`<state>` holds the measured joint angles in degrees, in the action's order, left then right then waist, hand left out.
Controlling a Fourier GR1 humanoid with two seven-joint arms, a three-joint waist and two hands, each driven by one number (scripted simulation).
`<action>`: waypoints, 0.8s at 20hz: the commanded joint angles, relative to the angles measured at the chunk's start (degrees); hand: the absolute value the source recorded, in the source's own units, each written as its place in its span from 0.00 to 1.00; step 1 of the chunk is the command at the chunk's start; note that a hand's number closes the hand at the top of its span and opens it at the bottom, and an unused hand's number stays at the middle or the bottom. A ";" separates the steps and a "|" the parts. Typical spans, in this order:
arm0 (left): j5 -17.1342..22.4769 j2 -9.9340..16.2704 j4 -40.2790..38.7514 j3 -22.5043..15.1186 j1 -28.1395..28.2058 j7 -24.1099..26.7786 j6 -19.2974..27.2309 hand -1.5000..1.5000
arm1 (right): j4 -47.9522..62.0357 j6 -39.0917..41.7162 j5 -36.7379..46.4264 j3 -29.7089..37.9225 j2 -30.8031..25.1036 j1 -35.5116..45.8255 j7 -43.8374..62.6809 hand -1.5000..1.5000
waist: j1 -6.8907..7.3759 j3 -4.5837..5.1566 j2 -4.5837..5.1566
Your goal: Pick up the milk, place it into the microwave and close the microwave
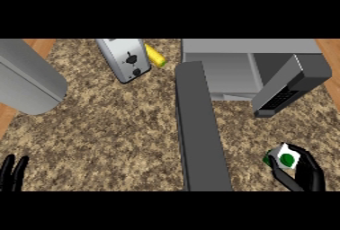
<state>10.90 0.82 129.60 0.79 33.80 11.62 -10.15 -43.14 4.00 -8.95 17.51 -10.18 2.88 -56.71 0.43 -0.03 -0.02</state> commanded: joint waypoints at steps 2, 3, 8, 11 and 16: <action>0.01 -0.79 -3.06 -1.26 0.17 1.90 0.20 0.00 | -6.14 -10.23 0.12 1.25 3.16 -0.67 -0.04 1.00 | -0.42 0.09 -0.10; -0.13 -0.80 0.25 -1.01 0.68 -0.14 0.21 0.00 | -4.45 -7.13 -0.96 1.48 3.63 -0.73 -3.14 1.00 | -0.23 0.03 -0.06; -0.15 -0.36 -0.90 -0.71 2.33 1.98 -1.10 0.00 | -11.40 -5.52 -0.02 -2.10 3.37 1.13 2.64 1.00 | -0.13 0.06 -0.08; 0.33 0.11 -2.92 -0.45 0.18 1.51 -1.18 0.00 | -7.55 3.51 1.45 -4.75 -1.52 4.94 2.01 1.00 | 0.08 0.02 0.05; 0.83 -0.53 1.75 -1.75 3.04 -0.44 -1.03 0.00 | -5.91 12.93 1.83 -7.61 -4.59 6.43 0.65 1.00 | 0.13 0.00 -0.07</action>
<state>11.27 0.51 128.69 -0.63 34.85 12.58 -11.19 -48.40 9.73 -7.27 11.82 -12.59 9.45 -54.44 0.77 -0.03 0.05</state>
